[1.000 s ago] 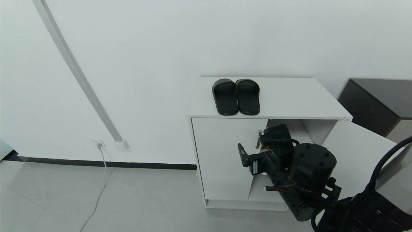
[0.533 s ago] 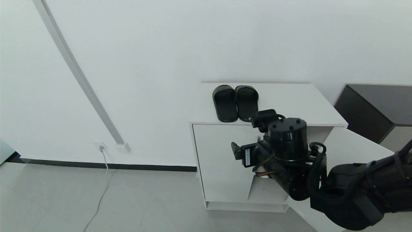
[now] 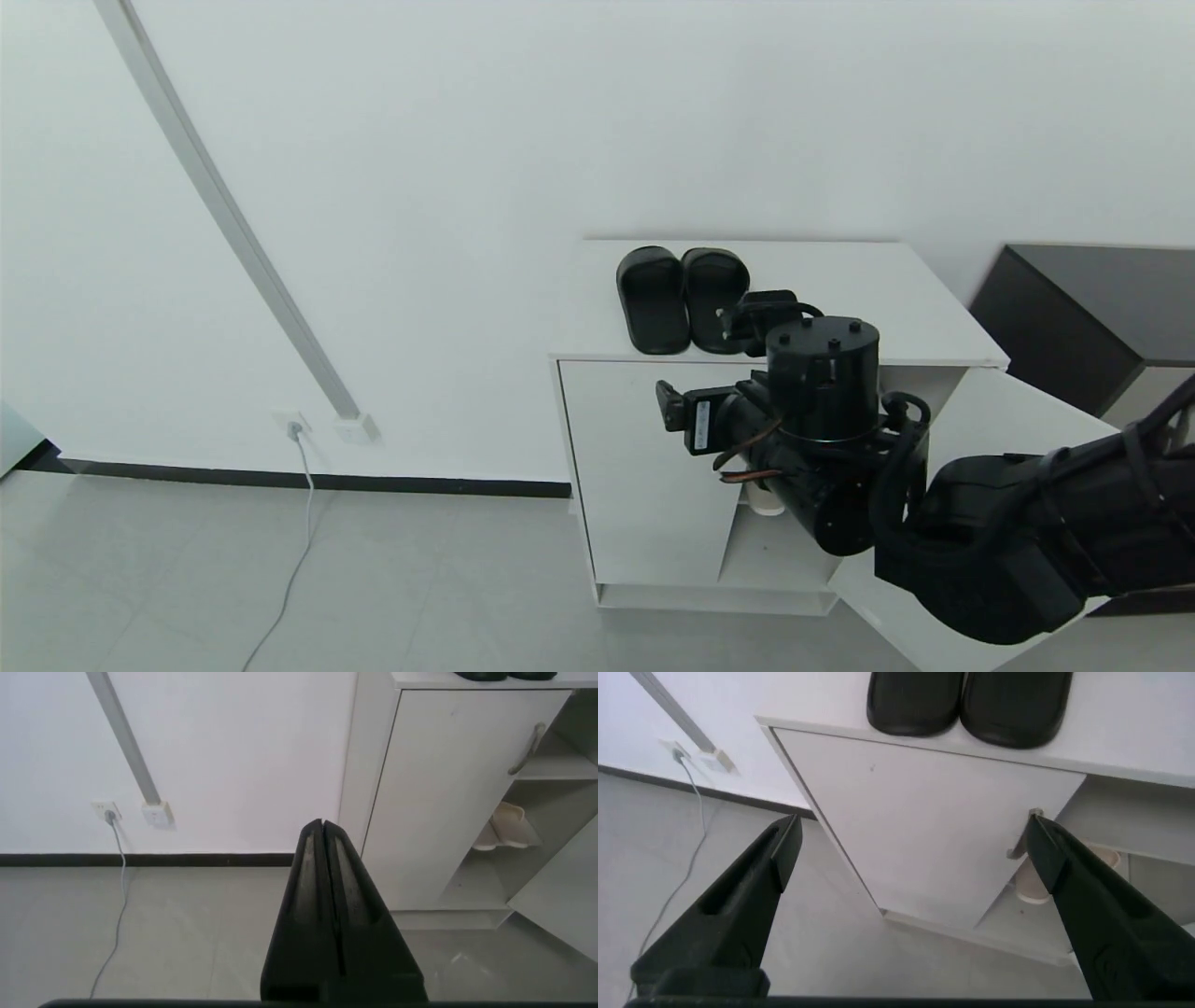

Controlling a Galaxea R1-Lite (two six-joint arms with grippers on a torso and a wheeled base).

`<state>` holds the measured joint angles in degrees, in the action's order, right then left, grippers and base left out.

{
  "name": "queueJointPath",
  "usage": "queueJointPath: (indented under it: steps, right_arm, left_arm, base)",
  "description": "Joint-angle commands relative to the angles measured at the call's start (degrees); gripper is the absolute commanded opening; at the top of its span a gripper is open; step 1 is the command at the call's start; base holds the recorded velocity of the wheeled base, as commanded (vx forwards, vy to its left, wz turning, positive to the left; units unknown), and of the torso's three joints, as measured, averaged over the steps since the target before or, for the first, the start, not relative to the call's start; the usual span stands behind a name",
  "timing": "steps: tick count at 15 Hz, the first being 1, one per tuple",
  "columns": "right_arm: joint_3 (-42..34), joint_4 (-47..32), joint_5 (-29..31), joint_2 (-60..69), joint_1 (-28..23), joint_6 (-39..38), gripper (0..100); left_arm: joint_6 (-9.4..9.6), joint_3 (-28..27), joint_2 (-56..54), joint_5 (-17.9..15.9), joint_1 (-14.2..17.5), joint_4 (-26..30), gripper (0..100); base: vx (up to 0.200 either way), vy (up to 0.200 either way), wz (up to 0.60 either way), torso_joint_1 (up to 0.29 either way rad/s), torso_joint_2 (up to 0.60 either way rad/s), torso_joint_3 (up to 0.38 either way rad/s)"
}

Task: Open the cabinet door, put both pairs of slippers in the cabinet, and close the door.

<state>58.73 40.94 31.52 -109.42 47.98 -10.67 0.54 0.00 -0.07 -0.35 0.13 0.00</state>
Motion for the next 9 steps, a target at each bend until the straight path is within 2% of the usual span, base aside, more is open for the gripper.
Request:
queueJointPath:
  steps: [1, 9]
  right_arm:
    - [-0.37, 0.28, 0.03, -0.62, 0.01, 0.12, 100]
    - [-1.25, 2.66, 0.03, -1.14, -0.52, 1.26, 100]
  left_arm:
    - [-0.01, 0.00, 0.07, 0.00, 0.04, 0.00, 0]
    - [-0.01, 0.00, 0.07, 0.00, 0.04, 0.00, 0]
  base:
    - [0.200, 0.000, 0.00, 0.002, 0.00, 0.002]
    - [0.200, 0.000, 0.00, 0.006, 0.00, 0.004]
